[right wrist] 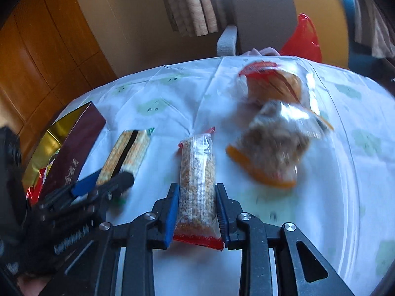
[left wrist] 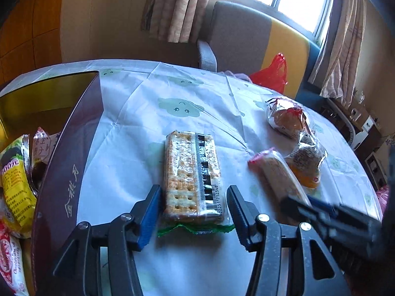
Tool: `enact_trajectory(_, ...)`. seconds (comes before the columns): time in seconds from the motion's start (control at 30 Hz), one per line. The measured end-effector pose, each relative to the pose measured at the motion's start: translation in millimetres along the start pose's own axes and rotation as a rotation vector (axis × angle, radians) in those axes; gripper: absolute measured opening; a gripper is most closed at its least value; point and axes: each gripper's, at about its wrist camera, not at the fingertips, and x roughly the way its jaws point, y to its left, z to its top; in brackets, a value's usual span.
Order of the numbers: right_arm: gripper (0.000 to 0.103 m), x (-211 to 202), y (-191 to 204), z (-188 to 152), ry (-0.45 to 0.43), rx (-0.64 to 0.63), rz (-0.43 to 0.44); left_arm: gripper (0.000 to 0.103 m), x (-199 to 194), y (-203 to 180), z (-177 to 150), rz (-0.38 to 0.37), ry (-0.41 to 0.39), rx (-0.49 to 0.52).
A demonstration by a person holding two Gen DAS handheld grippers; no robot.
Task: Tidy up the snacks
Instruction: 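Grasp the red-ended granola bar with right tool while left holds the cracker packet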
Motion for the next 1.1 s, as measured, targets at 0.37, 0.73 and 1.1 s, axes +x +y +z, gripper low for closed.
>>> enact_trajectory(0.37, 0.030, -6.0, 11.7, -16.1, -0.079, -0.047, -0.071, 0.048, 13.5, -5.1, 11.8, 0.067, -0.001, 0.031)
enact_trajectory(0.73, 0.029, -25.4, 25.5, -25.3, -0.187, -0.109, -0.127, 0.047, -26.7, -10.1, -5.7, 0.032, -0.155, 0.080)
enact_trajectory(1.1, 0.029, -37.9, 30.8, -29.1, -0.236, -0.116, -0.150, 0.047, -71.8, -3.2, -28.3, -0.070, -0.184, 0.083)
